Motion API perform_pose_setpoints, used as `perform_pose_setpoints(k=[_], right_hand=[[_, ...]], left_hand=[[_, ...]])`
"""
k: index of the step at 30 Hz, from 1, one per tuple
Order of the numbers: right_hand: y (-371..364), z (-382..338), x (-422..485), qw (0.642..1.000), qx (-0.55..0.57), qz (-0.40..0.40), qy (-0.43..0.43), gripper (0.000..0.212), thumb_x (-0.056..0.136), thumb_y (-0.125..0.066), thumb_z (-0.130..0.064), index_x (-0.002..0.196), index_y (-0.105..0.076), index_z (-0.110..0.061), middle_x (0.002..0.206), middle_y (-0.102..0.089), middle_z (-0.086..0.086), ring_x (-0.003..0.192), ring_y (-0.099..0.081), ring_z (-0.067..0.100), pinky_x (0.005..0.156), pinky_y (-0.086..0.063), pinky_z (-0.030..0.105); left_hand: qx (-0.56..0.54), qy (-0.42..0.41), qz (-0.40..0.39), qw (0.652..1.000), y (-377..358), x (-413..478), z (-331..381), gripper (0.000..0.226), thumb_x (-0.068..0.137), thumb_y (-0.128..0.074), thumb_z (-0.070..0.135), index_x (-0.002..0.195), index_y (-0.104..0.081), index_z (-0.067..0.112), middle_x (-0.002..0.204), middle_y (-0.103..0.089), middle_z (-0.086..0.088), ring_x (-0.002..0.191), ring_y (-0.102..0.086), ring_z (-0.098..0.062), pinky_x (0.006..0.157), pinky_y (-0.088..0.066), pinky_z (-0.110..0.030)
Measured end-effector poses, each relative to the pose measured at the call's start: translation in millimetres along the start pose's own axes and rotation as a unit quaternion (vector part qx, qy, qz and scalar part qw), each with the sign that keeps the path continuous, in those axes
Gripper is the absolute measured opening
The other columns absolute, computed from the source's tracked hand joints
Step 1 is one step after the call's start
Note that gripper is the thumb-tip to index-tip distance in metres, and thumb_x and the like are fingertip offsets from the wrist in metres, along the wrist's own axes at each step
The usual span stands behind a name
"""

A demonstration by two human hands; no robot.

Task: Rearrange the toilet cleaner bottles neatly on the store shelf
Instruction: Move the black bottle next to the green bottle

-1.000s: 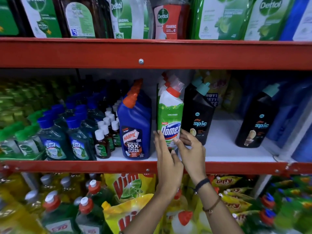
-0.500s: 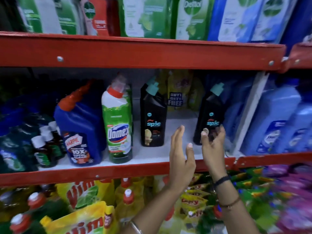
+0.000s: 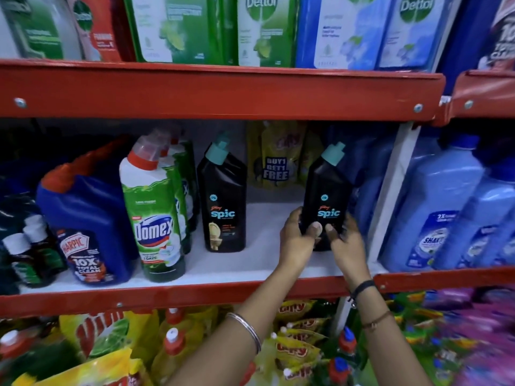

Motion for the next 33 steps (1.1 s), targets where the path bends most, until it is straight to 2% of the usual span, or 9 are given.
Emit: perform_pose_setpoints(k=[2, 7, 11, 13, 16, 21, 25, 28, 33], right_hand=[[1.5, 1.0, -0.8, 1.000, -0.013, 0.010, 0.005, 0.045, 0.087, -0.058, -0.009, 0.129, -0.044, -0.006, 0.123, -0.060, 0.021, 0.112, -0.058, 0.033, 0.094, -0.049, 0.045], [-4.2, -5.3, -13.0, 0.999, -0.012, 0.024, 0.021, 0.045, 0.085, -0.061, -0.009, 0.127, -0.046, -0.008, 0.122, -0.061, 0.017, 0.112, -0.057, 0.030, 0.094, -0.048, 0.043], [-11.6, -20.4, -29.8, 0.999, 0.027, -0.003, 0.042, 0.045, 0.086, -0.060, -0.007, 0.128, -0.044, -0.006, 0.116, -0.056, 0.004, 0.104, -0.052, 0.013, 0.078, -0.043, 0.006], [-17.9, -30.7, -38.5, 0.997, 0.039, -0.010, 0.060, 0.045, 0.086, -0.061, -0.010, 0.128, -0.046, -0.007, 0.116, -0.054, -0.001, 0.105, -0.051, 0.010, 0.074, -0.040, 0.001], [-31.8, -45.8, -52.5, 0.995, 0.048, -0.028, 0.084, 0.044, 0.085, -0.063, -0.015, 0.126, -0.049, -0.011, 0.116, -0.058, -0.003, 0.104, -0.054, 0.010, 0.076, -0.041, 0.002], [-66.3, -59.6, -76.2, 0.993, 0.055, -0.059, 0.086, 0.044, 0.083, -0.065, -0.019, 0.124, -0.050, -0.015, 0.119, -0.061, 0.001, 0.106, -0.058, 0.017, 0.076, -0.046, 0.013], [-91.0, -64.2, -92.9, 0.992, 0.065, -0.079, 0.075, 0.044, 0.083, -0.066, -0.022, 0.123, -0.050, -0.018, 0.118, -0.060, -0.002, 0.105, -0.059, 0.017, 0.077, -0.048, 0.017], [-104.7, -63.1, -100.9, 0.992, 0.071, -0.087, 0.064, 0.044, 0.083, -0.066, -0.022, 0.123, -0.050, -0.018, 0.120, -0.061, 0.000, 0.107, -0.059, 0.019, 0.084, -0.051, 0.030], [-117.3, -60.4, -107.9, 0.993, 0.050, -0.080, 0.071, 0.045, 0.083, -0.065, -0.024, 0.125, -0.050, -0.017, 0.120, -0.061, 0.001, 0.106, -0.059, 0.018, 0.085, -0.050, 0.029]], left_hand=[[-0.012, 0.000, 0.019, 1.000, 0.0, -1.7, 2.3, 0.035, 0.088, -0.058, 0.008, 0.123, -0.053, 0.010, 0.103, -0.061, -0.003, 0.079, -0.059, -0.002, 0.056, -0.047, -0.005], [-0.009, -0.002, 0.066, 0.998, 6.3, -9.7, 6.4, 0.031, 0.088, -0.054, 0.004, 0.117, -0.056, 0.012, 0.100, -0.061, -0.003, 0.080, -0.062, -0.017, 0.053, -0.049, -0.007], [0.010, -0.030, 0.087, 0.996, 27.5, -21.1, 10.7, 0.031, 0.086, -0.057, 0.006, 0.116, -0.057, 0.016, 0.105, -0.067, -0.008, 0.089, -0.068, -0.027, 0.073, -0.060, -0.038], [0.034, -0.043, 0.104, 0.993, 42.4, -27.8, 13.7, 0.031, 0.086, -0.059, 0.014, 0.116, -0.057, 0.022, 0.107, -0.069, -0.008, 0.091, -0.068, -0.026, 0.076, -0.059, -0.043], [0.068, -0.044, 0.141, 0.987, 69.2, -39.5, 17.6, 0.032, 0.081, -0.058, 0.033, 0.112, -0.054, 0.038, 0.108, -0.069, 0.000, 0.094, -0.067, -0.022, 0.081, -0.057, -0.047], [0.072, -0.035, 0.186, 0.979, 112.2, -56.6, 17.9, 0.038, 0.081, -0.057, 0.032, 0.119, -0.056, 0.029, 0.108, -0.069, 0.002, 0.098, -0.065, -0.019, 0.085, -0.055, -0.048], [0.057, -0.018, 0.211, 0.976, 138.1, -66.8, 13.7, 0.037, 0.084, -0.057, 0.024, 0.120, -0.055, 0.031, 0.093, -0.068, 0.011, 0.076, -0.066, 0.003, 0.080, -0.057, -0.045], [0.067, -0.013, 0.214, 0.974, 150.0, -70.6, 10.0, 0.038, 0.083, -0.055, 0.026, 0.121, -0.053, 0.032, 0.107, -0.068, 0.002, 0.094, -0.065, -0.014, 0.084, -0.056, -0.046], [0.101, -0.006, 0.208, 0.973, 159.1, -70.7, 6.2, 0.036, 0.089, -0.051, 0.019, 0.124, -0.051, 0.027, 0.109, -0.064, 0.003, 0.102, -0.062, -0.021, 0.086, -0.055, -0.046]])
Point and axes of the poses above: each hand's wrist, its own x-axis towards the middle knuckle, its own y-axis out of the back of the hand, z = x × y, the point moved 1 cm from there along x, towards the middle knuckle
